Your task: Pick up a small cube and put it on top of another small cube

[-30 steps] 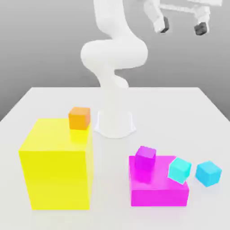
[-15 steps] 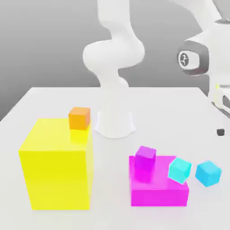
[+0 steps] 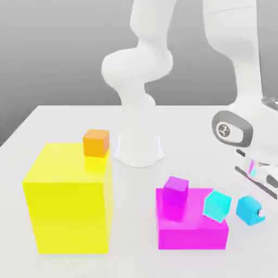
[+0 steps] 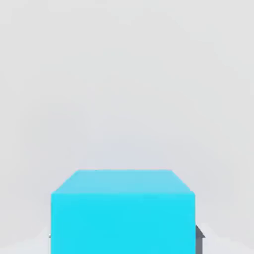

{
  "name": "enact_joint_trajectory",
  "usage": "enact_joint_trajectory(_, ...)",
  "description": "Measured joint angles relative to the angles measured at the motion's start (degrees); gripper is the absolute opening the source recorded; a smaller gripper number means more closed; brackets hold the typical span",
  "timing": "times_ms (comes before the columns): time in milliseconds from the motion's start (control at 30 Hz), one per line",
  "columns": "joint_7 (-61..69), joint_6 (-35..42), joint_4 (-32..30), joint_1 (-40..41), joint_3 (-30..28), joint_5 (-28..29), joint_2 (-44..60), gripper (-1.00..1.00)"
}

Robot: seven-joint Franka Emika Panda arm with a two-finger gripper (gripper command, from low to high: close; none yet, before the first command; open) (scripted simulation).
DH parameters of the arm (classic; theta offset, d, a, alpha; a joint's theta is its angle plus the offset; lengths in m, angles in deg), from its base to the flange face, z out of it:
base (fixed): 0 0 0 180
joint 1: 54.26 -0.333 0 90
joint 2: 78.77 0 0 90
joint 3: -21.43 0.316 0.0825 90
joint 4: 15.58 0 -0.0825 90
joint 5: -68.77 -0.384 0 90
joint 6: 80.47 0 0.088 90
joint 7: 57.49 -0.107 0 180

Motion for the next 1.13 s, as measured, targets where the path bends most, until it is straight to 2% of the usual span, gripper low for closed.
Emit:
enact_joint_trajectory(233, 1.53, 9.15, -2.31, 1.13, 1.03, -2.46, -11.44, -1.0)
enact_joint_trajectory(367, 1.82, 14.38, -5.31, 4.47, -0.84, -6.49, -19.39, -1.0)
enact_joint_trajectory(467, 0.19, 18.1, -7.75, 7.09, -2.45, -7.37, -25.42, -1.0)
enact_joint_trajectory(800, -11.29, 30.0, -16.12, 19.38, -5.8, -1.92, -46.05, -1.0)
enact_joint_trajectory(867, -12.71, 29.09, -17.45, 21.15, -5.89, -1.12, -46.56, -1.0)
enact_joint_trajectory(1000, -13.04, 20.46, -19.35, 21.64, -6.07, -0.96, -39.86, -1.0)
enact_joint_trajectory(1033, -13.05, 18.15, -19.77, 21.63, -6.14, -0.92, -37.95, 1.0)
enact_joint_trajectory(1133, -13.05, 18.15, -19.77, 21.63, -6.14, -0.92, -37.95, 1.0)
